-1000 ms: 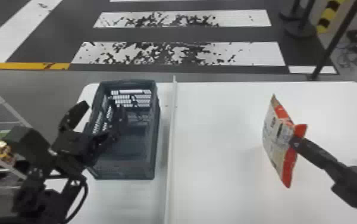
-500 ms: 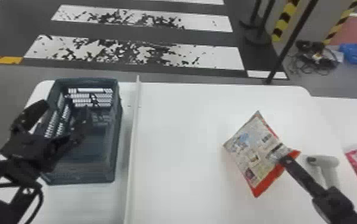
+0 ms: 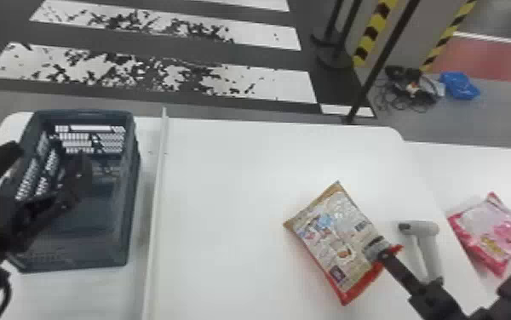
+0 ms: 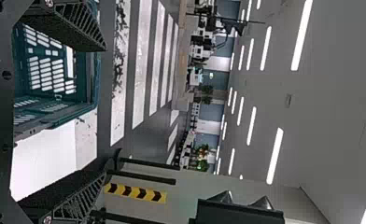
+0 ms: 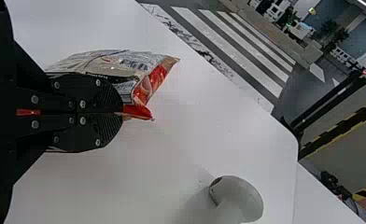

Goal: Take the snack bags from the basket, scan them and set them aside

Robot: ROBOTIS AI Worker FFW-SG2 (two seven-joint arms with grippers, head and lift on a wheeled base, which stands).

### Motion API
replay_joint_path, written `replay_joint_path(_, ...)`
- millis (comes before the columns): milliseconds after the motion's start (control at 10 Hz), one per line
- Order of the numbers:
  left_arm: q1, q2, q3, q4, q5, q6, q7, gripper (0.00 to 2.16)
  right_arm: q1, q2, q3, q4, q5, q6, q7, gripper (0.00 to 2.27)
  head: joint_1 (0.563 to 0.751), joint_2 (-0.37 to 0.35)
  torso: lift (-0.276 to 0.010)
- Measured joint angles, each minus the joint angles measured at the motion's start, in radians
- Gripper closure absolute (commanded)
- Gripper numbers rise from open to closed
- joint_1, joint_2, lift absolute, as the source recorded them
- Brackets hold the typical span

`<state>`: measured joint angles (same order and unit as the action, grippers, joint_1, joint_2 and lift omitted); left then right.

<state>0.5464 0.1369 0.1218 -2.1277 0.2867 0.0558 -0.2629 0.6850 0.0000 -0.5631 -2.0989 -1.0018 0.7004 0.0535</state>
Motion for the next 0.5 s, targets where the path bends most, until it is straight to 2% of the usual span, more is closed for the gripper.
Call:
replay_joint_path(100, -0.005, 0.001, -0.001, 0.000, 0.000, 0.001, -0.001, 0.05, -0.002, 0.000, 0.009, -0.029, 0.039, -0.002, -0.047, 0.00, 0.695, -0.200, -0.075)
replay_joint_path(300, -0.009, 0.003, -0.001, -0.004, 0.001, 0.020, -0.002, 0.05, -0.005, 0.000, 0.020, -0.056, 0.093, -0.006, -0.122, 0.05, 0.695, -0.219, -0.075)
replay_joint_path(500, -0.010, 0.003, -0.001, -0.005, 0.003, 0.026, -0.003, 0.05, 0.006, 0.000, 0.019, -0.058, 0.106, 0.008, -0.142, 0.05, 0.695, -0.231, -0.075)
